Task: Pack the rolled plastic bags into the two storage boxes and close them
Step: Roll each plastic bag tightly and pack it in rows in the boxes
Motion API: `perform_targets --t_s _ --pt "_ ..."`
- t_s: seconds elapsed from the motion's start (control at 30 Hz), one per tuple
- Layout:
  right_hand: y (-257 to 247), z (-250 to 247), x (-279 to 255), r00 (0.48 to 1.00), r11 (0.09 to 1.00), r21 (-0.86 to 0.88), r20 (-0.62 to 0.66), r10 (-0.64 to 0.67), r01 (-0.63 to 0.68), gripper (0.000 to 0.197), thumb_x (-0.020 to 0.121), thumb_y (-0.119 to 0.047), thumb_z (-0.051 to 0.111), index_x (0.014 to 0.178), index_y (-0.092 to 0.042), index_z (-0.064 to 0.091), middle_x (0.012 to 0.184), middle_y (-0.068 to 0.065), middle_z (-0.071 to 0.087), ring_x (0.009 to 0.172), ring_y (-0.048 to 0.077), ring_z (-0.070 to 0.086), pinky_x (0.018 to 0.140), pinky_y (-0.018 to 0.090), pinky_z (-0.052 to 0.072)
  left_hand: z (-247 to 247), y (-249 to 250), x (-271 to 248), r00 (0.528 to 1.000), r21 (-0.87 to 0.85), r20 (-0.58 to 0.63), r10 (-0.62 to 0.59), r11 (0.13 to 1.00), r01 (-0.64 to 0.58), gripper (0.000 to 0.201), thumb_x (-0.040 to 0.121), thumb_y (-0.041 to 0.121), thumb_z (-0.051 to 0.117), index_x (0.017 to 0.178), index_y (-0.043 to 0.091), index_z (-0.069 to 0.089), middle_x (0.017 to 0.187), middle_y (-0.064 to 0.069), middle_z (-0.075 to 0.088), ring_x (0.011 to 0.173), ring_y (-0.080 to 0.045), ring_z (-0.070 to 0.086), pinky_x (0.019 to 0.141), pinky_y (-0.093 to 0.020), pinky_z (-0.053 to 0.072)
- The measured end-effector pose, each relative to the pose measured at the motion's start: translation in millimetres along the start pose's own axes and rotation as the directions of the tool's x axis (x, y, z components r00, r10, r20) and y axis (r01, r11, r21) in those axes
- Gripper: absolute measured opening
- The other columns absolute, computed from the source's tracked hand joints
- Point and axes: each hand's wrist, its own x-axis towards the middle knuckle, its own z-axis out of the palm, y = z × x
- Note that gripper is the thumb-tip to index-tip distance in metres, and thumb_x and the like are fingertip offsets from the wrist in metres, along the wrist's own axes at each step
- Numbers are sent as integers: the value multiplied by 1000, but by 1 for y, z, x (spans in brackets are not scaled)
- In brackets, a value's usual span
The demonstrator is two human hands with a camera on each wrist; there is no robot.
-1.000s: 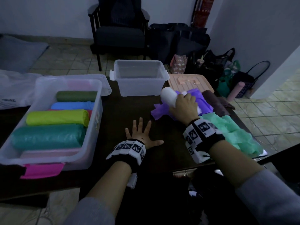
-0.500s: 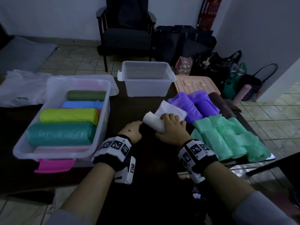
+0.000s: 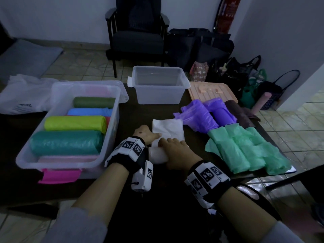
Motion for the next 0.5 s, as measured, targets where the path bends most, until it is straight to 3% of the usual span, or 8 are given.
perform_targets --t_s 0.13,0.27,0.33,0.43,0.5 --pt "-1 5 -5 997 994 -97 -48 -53 49 63 81 -23 64 137 -16 37 136 10 38 126 28 36 102 43 30 9 3 2 1000 -14 3 -31 999 31 59 78 40 71 117 -1 59 118 -16 61 110 -32 59 94 -37 49" --pt "0 6 -8 993 991 -104 -68 -92 84 57 83 -25 63 134 -17 39 130 9 45 122 27 41 101 43 31 11 6 5 997 -201 -54 -49 979 38 34 84 13 62 112 -6 59 115 -18 61 105 -32 59 90 -37 50" --pt "0 7 -10 991 990 -101 -82 -104 96 51 84 -27 62 130 -18 42 127 7 49 120 25 44 100 43 31 8 9 2 996 -420 -20 -92 905 75 44 82 6 64 121 -8 48 116 -21 55 103 -34 57 86 -44 52" --pt "2 6 -10 990 990 -83 -84 -117 110 47 85 -30 62 127 -19 44 129 4 51 121 23 44 101 43 31 3 9 4 989 -534 57 -133 833 143 85 63 18 83 131 -7 38 119 -22 54 105 -35 58 88 -49 52" --pt "1 5 -10 989 989 -85 -78 -129 122 47 84 -30 62 127 -20 45 130 3 50 121 22 44 101 42 31 2 10 8 991 -542 -9 -133 834 107 79 64 18 84 128 -5 43 117 -21 58 103 -35 60 90 -49 51"
